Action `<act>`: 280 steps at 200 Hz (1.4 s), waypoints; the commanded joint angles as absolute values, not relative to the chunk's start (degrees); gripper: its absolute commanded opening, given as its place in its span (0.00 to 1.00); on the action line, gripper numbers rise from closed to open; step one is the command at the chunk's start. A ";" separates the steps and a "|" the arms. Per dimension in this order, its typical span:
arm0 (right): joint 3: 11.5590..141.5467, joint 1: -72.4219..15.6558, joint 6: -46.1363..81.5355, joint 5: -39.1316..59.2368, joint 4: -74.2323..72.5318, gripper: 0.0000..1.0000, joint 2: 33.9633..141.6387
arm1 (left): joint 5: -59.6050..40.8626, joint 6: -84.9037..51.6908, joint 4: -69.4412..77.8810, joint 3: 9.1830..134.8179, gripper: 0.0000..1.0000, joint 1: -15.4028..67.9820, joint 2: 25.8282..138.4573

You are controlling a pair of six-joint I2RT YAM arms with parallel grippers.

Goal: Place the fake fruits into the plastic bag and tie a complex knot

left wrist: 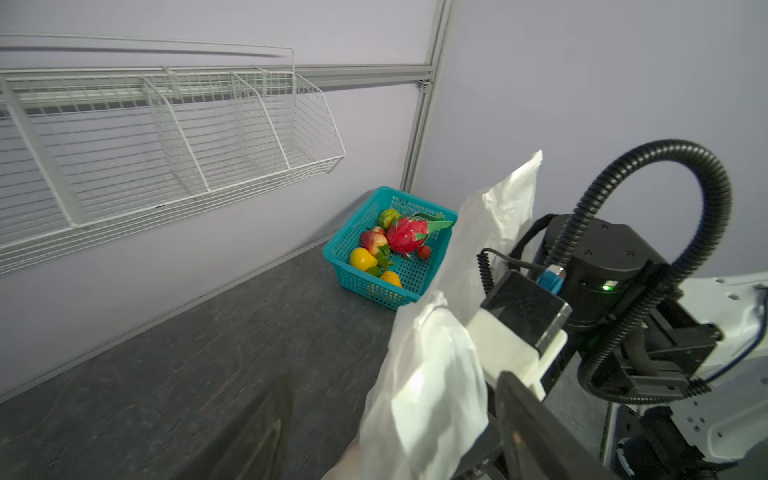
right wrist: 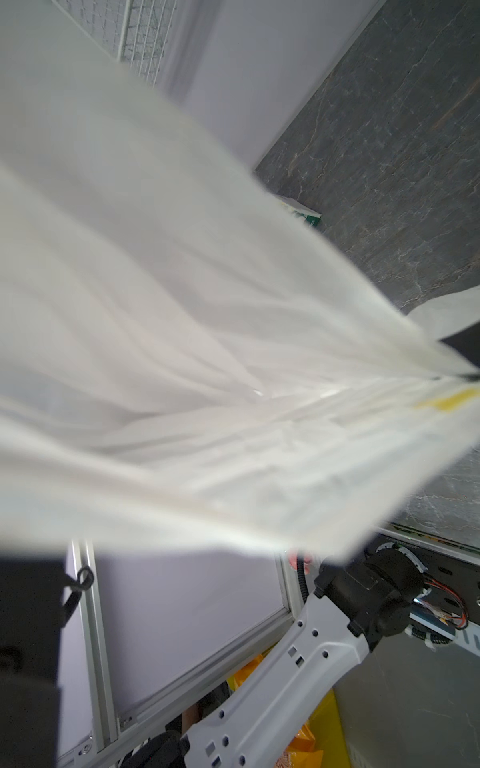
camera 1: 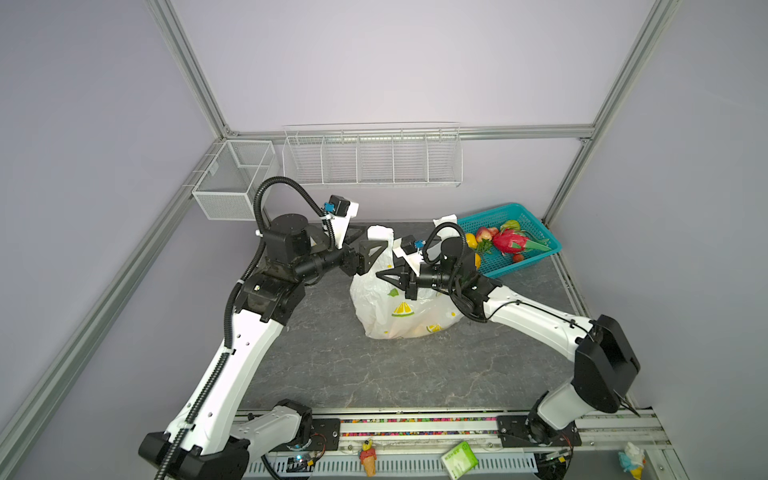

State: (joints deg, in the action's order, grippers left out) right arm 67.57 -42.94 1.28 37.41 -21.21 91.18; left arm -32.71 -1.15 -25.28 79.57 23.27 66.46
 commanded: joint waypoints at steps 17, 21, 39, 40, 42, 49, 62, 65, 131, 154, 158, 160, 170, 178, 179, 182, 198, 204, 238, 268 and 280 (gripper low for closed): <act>65.49 -41.92 -0.97 39.18 -18.53 0.07 88.01 | -40.34 -4.82 -22.60 81.35 0.49 23.07 68.10; 65.44 -41.82 -0.97 39.20 -18.24 0.07 88.02 | -40.33 -4.99 -22.48 81.24 0.44 23.11 68.15; 65.24 -41.84 -0.84 39.04 -17.29 0.10 87.65 | -39.94 -6.67 -21.03 80.33 0.14 23.09 68.15; 65.23 -41.84 -0.82 38.99 -17.21 0.10 87.64 | -39.83 -6.85 -20.89 80.24 0.12 23.10 68.13; 65.22 -41.84 -0.82 38.88 -17.14 0.11 87.59 | -39.53 -7.21 -20.60 80.09 0.09 23.11 68.08; 65.05 -41.82 -0.56 37.69 -16.59 0.15 87.34 | -38.40 -8.68 -19.89 79.58 0.02 23.11 67.78; 65.08 -41.91 0.31 33.64 -14.67 0.31 86.49 | -36.08 -11.40 -18.93 78.31 0.00 23.09 66.83; 65.12 -41.94 0.54 32.82 -14.31 0.35 86.29 | -35.48 -12.14 -18.55 77.93 0.00 23.10 66.47; 62.94 -50.24 -0.77 8.09 -17.27 0.95 81.79 | -28.88 -25.86 -10.89 69.10 0.00 23.19 60.54; 63.01 -52.81 -0.39 2.98 -19.72 1.00 82.00 | -27.70 -27.89 -10.94 68.00 0.00 23.20 59.55; 62.97 -53.32 -0.44 1.82 -20.32 0.99 82.07 | -27.52 -28.21 -10.86 67.82 0.00 23.20 59.34; 62.94 -53.56 -0.48 1.40 -20.68 0.99 82.22 | -27.47 -28.34 -10.80 67.73 0.00 23.20 59.24; 63.01 -54.57 -0.95 -0.75 -21.95 0.98 82.82 | -27.04 -29.17 -10.81 67.48 0.00 23.20 58.86; 63.17 -55.34 -1.25 -2.74 -23.12 0.98 83.51 | -26.76 -29.85 -10.80 67.39 0.00 23.20 58.56; 63.18 -55.40 -1.28 -3.04 -23.29 0.98 83.63 | -26.74 -29.91 -10.80 67.40 0.00 23.20 58.55; 63.19 -55.62 -1.50 -3.68 -23.82 0.98 83.90 | -26.66 -30.16 -10.81 67.40 0.00 23.20 58.46; 63.76 -56.96 -2.17 -7.83 -26.59 0.98 85.44 | -26.48 -31.56 -10.87 67.24 0.00 23.12 57.95; 64.00 -57.37 -2.57 -8.82 -27.77 0.98 86.03 | -26.51 -31.91 -10.77 67.09 0.00 23.15 57.76; 68.41 -58.97 -2.91 -14.29 -30.95 1.00 90.46 | -25.48 -34.99 -10.46 66.36 0.00 23.20 56.65; 71.28 -59.13 -1.90 -18.18 -35.93 0.94 95.23 | -24.92 -38.05 -10.26 65.87 0.00 23.19 56.42; 72.06 -59.13 -1.11 -20.17 -37.38 0.88 97.13 | -24.13 -39.57 -10.63 65.90 0.00 23.19 56.28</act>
